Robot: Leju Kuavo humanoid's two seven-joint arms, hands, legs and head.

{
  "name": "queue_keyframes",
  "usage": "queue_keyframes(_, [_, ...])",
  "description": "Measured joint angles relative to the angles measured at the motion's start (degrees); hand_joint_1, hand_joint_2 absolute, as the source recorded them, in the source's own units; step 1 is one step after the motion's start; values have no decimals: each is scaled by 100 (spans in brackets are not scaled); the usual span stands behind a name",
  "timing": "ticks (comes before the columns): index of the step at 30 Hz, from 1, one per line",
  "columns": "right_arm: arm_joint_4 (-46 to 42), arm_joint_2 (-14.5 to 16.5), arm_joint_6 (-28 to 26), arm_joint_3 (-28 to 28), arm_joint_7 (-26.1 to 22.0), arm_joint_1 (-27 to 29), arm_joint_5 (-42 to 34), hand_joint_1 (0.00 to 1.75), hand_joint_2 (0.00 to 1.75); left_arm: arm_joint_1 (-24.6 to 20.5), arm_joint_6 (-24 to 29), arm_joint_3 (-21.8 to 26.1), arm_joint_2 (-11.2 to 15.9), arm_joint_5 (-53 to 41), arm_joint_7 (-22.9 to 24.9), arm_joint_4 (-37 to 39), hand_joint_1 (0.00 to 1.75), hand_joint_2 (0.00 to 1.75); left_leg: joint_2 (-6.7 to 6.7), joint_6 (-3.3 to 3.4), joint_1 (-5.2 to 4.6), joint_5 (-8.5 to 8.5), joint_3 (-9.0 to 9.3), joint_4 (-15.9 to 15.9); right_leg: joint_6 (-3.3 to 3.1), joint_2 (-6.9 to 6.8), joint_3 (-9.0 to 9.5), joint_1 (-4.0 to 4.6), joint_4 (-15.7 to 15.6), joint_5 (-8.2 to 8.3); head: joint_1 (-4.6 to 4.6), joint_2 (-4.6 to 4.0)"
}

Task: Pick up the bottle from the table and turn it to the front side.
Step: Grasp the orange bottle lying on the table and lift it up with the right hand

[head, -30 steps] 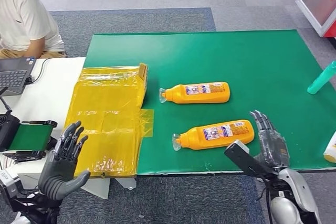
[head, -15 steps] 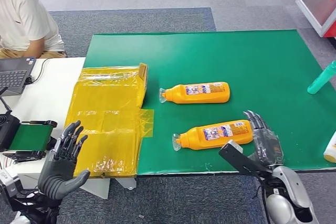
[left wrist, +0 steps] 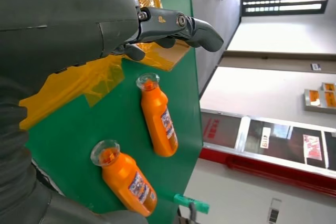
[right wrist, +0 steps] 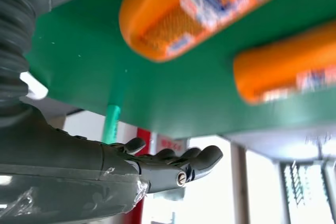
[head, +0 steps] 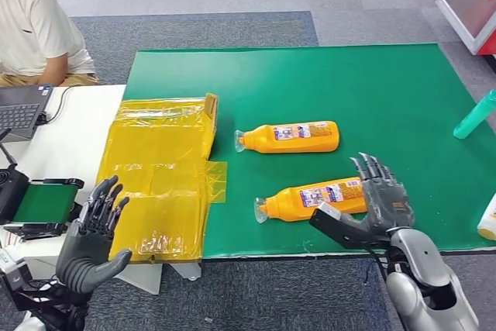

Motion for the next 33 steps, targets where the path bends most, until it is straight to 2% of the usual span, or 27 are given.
queue_keyframes(3, [282,-125,344,311,145,-302,189,0,175,-63,-12,18,-10,-70,-34,0,0,175,0,0,0,3,0,0,0,0,0,0,0,2,0,-1])
queue_keyframes(8, [757,-205,377,677,309,-770,366,0,175,-134,-13,39,-42,-144,-33,0,0,175,0,-1,0,5,1,0,1,0,-1,0,0,4,-1,0])
queue_keyframes(20, [1706,-172,617,1354,330,-1547,520,0,175,-372,7,38,-76,-139,92,1,0,175,0,-1,0,5,1,0,0,0,-1,0,1,5,0,-1])
queue_keyframes(33, [2331,-100,740,1846,327,-1988,573,0,175,-448,80,37,-92,-92,80,22,0,175,0,-1,0,7,0,0,0,0,-2,0,1,7,-1,-1])
